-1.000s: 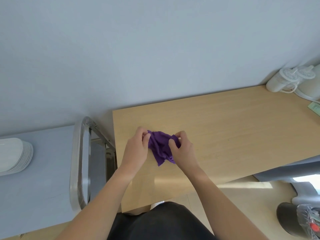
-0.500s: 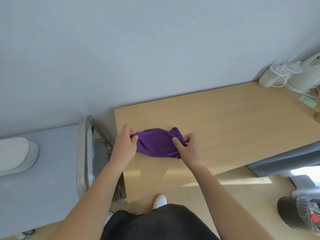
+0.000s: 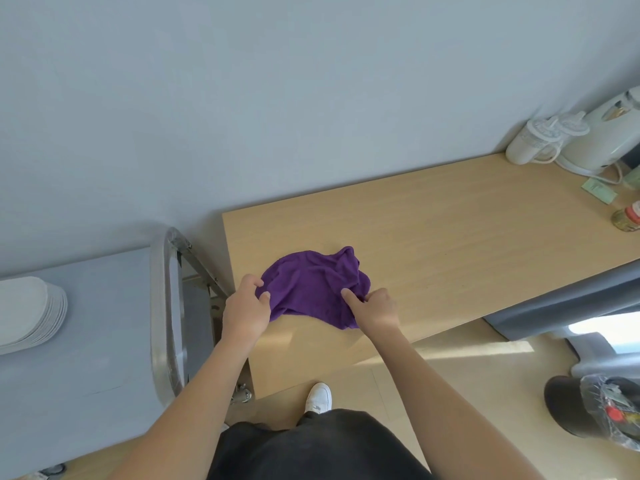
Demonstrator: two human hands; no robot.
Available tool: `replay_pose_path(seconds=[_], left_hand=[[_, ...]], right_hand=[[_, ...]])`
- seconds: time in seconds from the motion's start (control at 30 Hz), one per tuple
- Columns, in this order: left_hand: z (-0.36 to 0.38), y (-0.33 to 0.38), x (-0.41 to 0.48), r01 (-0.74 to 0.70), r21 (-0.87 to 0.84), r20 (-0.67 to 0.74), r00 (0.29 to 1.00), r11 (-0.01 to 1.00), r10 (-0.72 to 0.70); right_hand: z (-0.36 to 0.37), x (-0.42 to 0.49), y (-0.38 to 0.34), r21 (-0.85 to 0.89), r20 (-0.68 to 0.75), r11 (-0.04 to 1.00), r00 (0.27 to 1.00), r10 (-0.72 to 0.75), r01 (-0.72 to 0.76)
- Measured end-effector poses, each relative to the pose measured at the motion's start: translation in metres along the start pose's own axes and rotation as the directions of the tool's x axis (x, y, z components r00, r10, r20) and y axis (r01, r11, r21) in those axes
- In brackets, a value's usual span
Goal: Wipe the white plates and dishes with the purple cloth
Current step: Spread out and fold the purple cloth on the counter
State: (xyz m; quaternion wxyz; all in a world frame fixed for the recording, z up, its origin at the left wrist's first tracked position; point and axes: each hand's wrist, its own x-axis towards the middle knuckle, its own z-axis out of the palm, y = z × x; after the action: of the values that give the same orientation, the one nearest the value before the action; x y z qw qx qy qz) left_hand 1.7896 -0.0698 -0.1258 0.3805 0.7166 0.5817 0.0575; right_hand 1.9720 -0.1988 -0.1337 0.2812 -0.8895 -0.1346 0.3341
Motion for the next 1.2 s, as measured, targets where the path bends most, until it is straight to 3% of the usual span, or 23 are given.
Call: replay_pose_path(seconds=[0.1,0.2,0.33,0.47,0.73,0.83,0.97,1.1,1.2], left_hand=[[0.0,-0.002,0.005,0.02,0.008,0.058,0.998,1.0,-0.02],[0.001,-0.004,0.009,0.014,0.011,0.123,0.992,1.0,-0.015],[-0.007,0.007,0.007,-0.093,-0.169,-0.053,0.995,0.981,0.085],[-0.019,0.023,0.011,-0.185,-0.202,-0.148,0.977,0.962,0.157],[-0.011,0.012,0.012,-0.085,-0.064,0.148,0.984,0.994,0.094],[-0.004,0.006,0.009,-0.074,-0.05,0.133,0.988,0.996,0.08],[0.003,0.004,0.006,-0.038,-0.084,0.119,0.992,0.996,0.048],[0.011,0.004,-0.001,-0.032,-0.105,0.128,0.991,0.994,0.046],[0.014,0.004,-0.005,-0.035,-0.112,0.104,0.993,0.993,0.047]], right_hand=[[0.0,-0.001,-0.002,-0.1,0.024,0.992,0.997,-0.068,0.071],[0.003,-0.002,-0.002,-0.031,-0.052,0.983,0.982,-0.182,0.181],[-0.003,-0.006,-0.013,0.114,-0.148,0.96,0.96,-0.239,0.256],[-0.014,-0.003,-0.02,0.09,-0.156,0.94,0.937,-0.312,0.328],[-0.02,0.006,0.0,0.02,0.005,0.977,0.977,-0.213,0.213],[-0.024,0.008,0.012,-0.017,0.021,0.988,0.988,-0.153,0.154],[-0.023,0.002,0.021,0.084,-0.019,0.971,0.974,-0.224,0.225],[-0.02,-0.005,0.028,0.085,0.015,0.985,0.988,-0.15,0.149],[-0.02,-0.008,0.035,0.118,-0.038,0.974,0.981,-0.192,0.195]])
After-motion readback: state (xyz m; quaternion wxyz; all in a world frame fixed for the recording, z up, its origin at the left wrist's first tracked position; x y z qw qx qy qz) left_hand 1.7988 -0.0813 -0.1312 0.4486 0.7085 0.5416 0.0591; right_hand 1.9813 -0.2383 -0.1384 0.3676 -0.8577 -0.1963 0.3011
